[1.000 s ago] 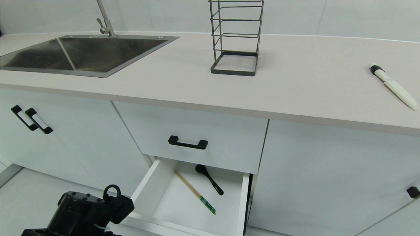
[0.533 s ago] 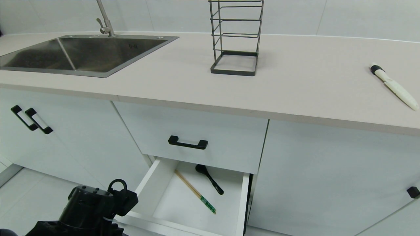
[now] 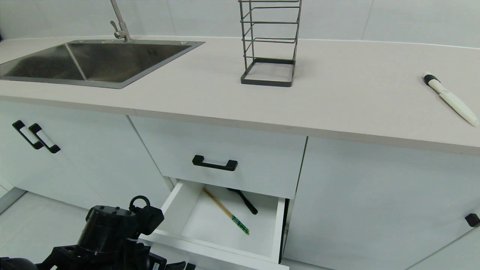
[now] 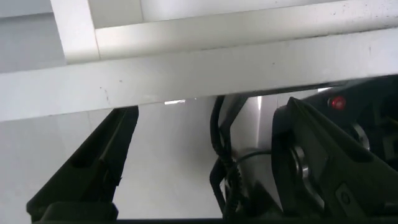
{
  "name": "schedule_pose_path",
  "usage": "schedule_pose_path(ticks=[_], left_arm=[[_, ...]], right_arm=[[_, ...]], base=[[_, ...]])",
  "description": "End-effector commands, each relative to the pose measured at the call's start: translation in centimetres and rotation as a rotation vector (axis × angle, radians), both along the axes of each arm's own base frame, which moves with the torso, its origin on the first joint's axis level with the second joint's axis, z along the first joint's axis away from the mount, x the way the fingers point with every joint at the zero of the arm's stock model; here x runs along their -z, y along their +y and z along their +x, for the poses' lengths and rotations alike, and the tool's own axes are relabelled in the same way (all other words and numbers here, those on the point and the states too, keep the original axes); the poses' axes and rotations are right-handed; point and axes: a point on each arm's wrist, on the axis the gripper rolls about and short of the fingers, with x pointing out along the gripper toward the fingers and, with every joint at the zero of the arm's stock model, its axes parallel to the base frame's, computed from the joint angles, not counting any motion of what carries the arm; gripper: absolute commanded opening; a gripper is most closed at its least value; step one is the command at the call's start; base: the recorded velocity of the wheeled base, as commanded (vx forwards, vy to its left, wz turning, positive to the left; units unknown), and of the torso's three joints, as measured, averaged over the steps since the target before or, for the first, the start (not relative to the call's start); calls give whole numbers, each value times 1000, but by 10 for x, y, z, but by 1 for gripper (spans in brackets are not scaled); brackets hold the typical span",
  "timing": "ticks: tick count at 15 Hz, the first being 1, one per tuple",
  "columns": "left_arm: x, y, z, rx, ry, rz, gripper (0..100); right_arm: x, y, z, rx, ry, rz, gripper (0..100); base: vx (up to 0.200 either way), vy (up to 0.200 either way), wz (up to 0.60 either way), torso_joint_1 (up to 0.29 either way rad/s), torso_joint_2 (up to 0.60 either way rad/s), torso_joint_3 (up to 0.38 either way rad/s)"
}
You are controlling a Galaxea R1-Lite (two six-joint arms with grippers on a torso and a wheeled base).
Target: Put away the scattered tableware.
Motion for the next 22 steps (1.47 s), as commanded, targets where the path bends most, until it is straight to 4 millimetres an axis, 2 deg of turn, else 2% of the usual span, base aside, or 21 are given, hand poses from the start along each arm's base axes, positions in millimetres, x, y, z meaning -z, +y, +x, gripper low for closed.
schedule_pose_path(ticks=[1,12,22], left_arm=[[4,-2,6,0,-9,-3,100],[22,-15,44,-5,-208,-75,100],[14,-21,73,-18,-303,-116,100]], right_arm=[[0,0,0,1,1,0,100],[0,0,0,1,1,0,100],[0,0,0,-1,1,0,100]], base=[[0,0,0,0,0,0],[0,0,0,0,0,0],[0,0,0,0,0,0]])
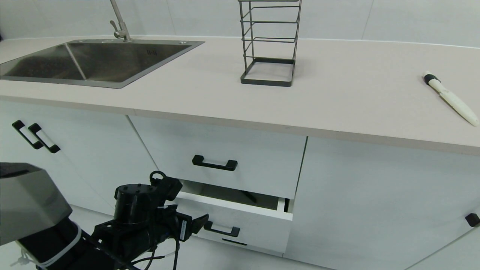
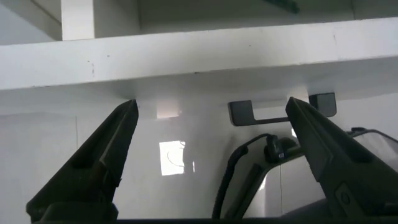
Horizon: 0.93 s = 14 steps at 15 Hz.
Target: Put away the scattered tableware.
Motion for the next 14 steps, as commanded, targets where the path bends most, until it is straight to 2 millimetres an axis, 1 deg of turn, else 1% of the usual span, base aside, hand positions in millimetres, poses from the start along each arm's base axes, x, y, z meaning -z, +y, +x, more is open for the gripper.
schedule_pose_path(ticks=[1,5,8,10,14], left_arm=[[0,-1,6,-5,-11,-3,100],[-3,-4,21,-10,-45,-12,100],[0,-4,27,-13,-45,-12,100],[-2,-6,36,-18,-77,-24,100],[-3,-5,38,-22,-90,-29,100]], right_arm=[[0,0,0,-1,1,-1,100],[0,0,0,1,1,-1,100],[0,0,0,1,1,-1,100],[0,0,0,1,1,-1,100],[0,0,0,1,1,-1,100]], base=[[0,0,0,0,0,0],[0,0,0,0,0,0],[0,0,0,0,0,0],[0,0,0,0,0,0],[0,0,0,0,0,0]])
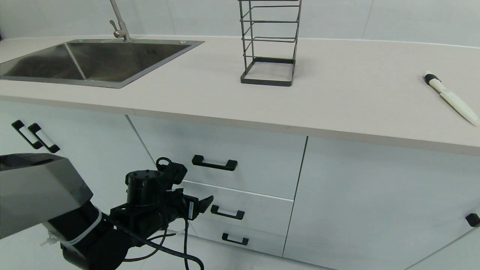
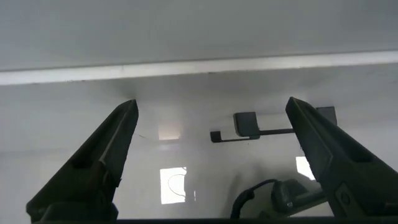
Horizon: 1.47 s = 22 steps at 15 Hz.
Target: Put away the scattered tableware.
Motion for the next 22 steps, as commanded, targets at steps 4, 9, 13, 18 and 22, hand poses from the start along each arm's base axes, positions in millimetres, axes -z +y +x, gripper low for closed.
schedule_pose_path(ticks=[4,9,13,18,22], left_arm=[[3,3,-10,-2,29,9,100],[2,12,-38,2,-38,-49,100],[-28,28,-90,0,-150,-105,100],[-90,48,-147,-12,-408,-192,100],[-104,67,-196,-72,-476,-194,100]], right_arm=[[0,0,0,0,1,-1,100],[0,0,0,-2,1,-1,100],[0,0,0,-2,1,-1,100],[0,0,0,-2,1,-1,100],[0,0,0,-2,1,-1,100]], base=[[0,0,0,0,0,0],[0,0,0,0,0,0],[0,0,0,0,0,0],[0,0,0,0,0,0],[0,0,0,0,0,0]])
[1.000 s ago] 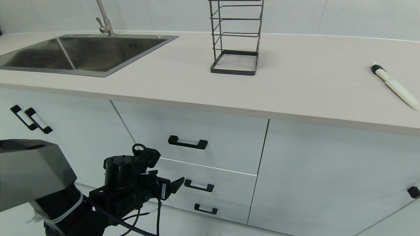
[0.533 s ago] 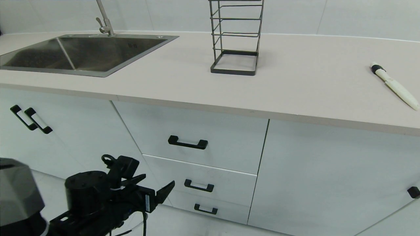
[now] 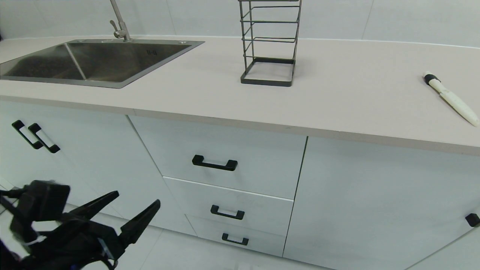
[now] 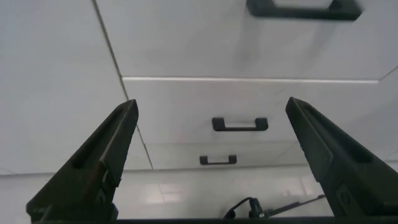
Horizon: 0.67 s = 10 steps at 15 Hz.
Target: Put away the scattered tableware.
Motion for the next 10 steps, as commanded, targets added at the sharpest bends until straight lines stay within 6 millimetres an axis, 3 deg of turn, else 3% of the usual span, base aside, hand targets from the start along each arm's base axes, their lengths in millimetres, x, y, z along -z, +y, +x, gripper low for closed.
schedule_pose_path(ticks=[1,4,7,10], left_arm=[[-16,21,-61,-56,-136,-24,100],[8,39,-120,-146,-152,5,100],[21,44,-154,-170,-129,12,100],[51,43,-150,-226,-45,34,100]], right_arm=[[0,0,0,1,1,-1,100],[0,0,0,-1,1,-1,100],[0,0,0,-2,1,-4,100],[0,0,0,-2,1,-2,100]], base=[[0,0,0,0,0,0],[0,0,0,0,0,0],[0,0,0,0,0,0],[0,0,0,0,0,0]])
